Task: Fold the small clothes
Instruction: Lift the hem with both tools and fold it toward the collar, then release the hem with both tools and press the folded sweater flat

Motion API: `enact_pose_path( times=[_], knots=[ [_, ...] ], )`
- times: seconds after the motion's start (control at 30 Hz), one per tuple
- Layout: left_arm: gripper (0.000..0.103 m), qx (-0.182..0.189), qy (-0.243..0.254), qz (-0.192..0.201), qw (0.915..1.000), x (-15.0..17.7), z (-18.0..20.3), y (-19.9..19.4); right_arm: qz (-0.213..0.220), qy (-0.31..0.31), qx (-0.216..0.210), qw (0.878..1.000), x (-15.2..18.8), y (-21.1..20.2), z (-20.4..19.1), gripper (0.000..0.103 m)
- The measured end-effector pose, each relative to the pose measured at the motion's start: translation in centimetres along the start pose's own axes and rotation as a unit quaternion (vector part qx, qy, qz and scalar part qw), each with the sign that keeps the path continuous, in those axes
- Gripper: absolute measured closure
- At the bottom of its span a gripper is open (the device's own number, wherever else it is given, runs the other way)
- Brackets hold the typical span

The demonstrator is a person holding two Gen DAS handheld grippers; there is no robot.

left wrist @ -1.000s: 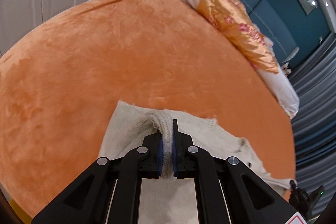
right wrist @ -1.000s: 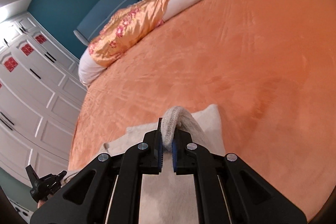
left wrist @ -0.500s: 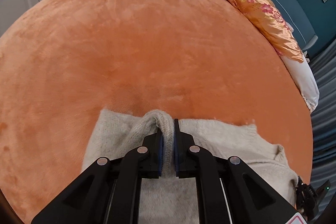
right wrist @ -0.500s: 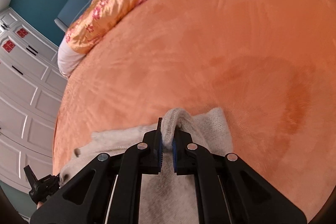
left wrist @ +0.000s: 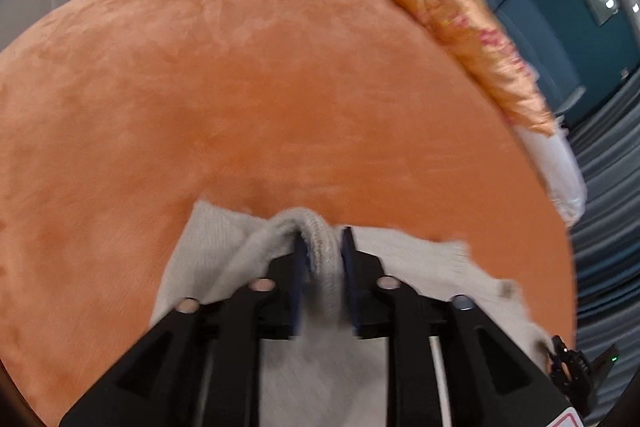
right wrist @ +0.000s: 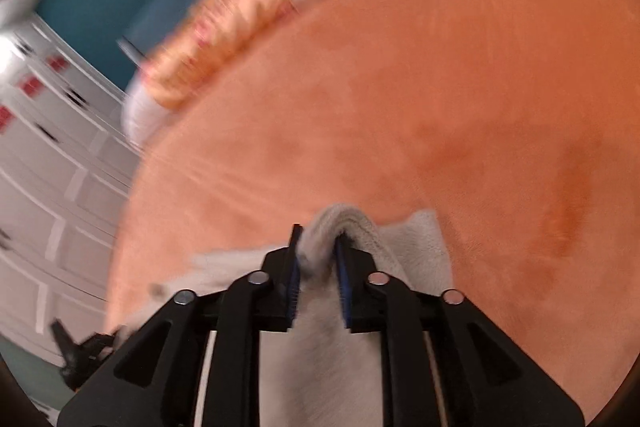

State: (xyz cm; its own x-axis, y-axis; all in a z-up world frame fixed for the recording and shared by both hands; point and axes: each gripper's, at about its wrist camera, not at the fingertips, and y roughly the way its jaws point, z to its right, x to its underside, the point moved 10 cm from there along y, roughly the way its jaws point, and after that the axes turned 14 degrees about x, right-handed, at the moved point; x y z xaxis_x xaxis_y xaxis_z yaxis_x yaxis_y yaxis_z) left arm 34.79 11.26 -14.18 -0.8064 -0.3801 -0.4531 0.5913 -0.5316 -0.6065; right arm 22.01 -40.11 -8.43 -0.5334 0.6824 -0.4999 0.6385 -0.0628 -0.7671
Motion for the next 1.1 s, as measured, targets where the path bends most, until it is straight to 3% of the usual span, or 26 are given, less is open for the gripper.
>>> enact_pose_path(
  times=[0.03,0.07,0.1,0.17,0.3,0.5,0.57,0.6,0.63,0.7,0.73,0.9,1.0,1.1],
  knots=[
    [0.045,-0.006,0.012,0.013,0.9998,-0.1,0.5,-1.6,0.023,0.001,0.0,1.0,-0.4,-2.0,0.2,0.064],
    [0.039,-0.014,0.027,0.033,0.999,-0.1,1.0,-3.6,0.055,0.001,0.008,0.998,-0.9,-4.6,0.9,0.046],
    [0.034,-0.015,0.039,0.047,0.998,0.1,1.2,-5.4,0.073,-0.001,0.01,0.997,-0.9,-6.4,1.6,0.045],
    [0.034,-0.017,0.039,0.041,0.9983,1.4,0.7,-8.0,0.068,-0.01,0.015,0.998,0.1,-9.0,3.4,0.045],
    [0.034,-0.041,-0.003,0.006,0.9992,5.6,-2.5,-10.9,0.006,-0.006,0.032,0.999,5.1,-11.0,7.3,0.045],
    [0.034,-0.032,-0.048,-0.039,0.9976,11.7,-3.9,-11.9,-0.067,-0.005,0.04,0.997,12.9,-11.0,9.1,0.045],
    [0.037,-0.028,-0.047,-0.044,0.9975,12.1,-3.5,-11.6,-0.08,-0.016,0.043,0.996,14.1,-10.1,8.4,0.045],
    [0.046,-0.031,-0.045,-0.047,0.9974,12.1,-3.3,-11.3,-0.083,-0.021,0.047,0.995,14.4,-9.7,8.2,0.05],
    [0.061,-0.037,-0.043,-0.053,0.997,12.1,-3.2,-11.0,-0.086,-0.024,0.047,0.995,14.6,-9.4,7.8,0.056],
    [0.077,-0.045,-0.046,-0.063,0.9959,11.8,-3.0,-10.7,-0.089,-0.026,0.059,0.994,14.4,-9.0,7.4,0.086],
    [0.082,-0.038,-0.051,-0.062,0.9961,11.6,-2.8,-11.0,-0.087,-0.021,0.049,0.995,14.2,-9.4,7.1,0.087],
    [0.088,-0.037,-0.021,-0.066,0.9969,11.8,-1.8,-14.6,-0.062,-0.02,0.028,0.997,12.4,-14.2,7.4,0.092],
    [0.088,-0.047,-0.016,-0.087,0.9949,13.7,-2.4,-16.8,-0.083,-0.045,0.053,0.994,13.9,-16.1,9.5,0.092],
    [0.089,-0.064,-0.031,-0.12,0.9903,17.3,-4.3,-18.4,-0.131,-0.042,0.081,0.987,17.4,-16.7,12.8,0.092]
  ],
)
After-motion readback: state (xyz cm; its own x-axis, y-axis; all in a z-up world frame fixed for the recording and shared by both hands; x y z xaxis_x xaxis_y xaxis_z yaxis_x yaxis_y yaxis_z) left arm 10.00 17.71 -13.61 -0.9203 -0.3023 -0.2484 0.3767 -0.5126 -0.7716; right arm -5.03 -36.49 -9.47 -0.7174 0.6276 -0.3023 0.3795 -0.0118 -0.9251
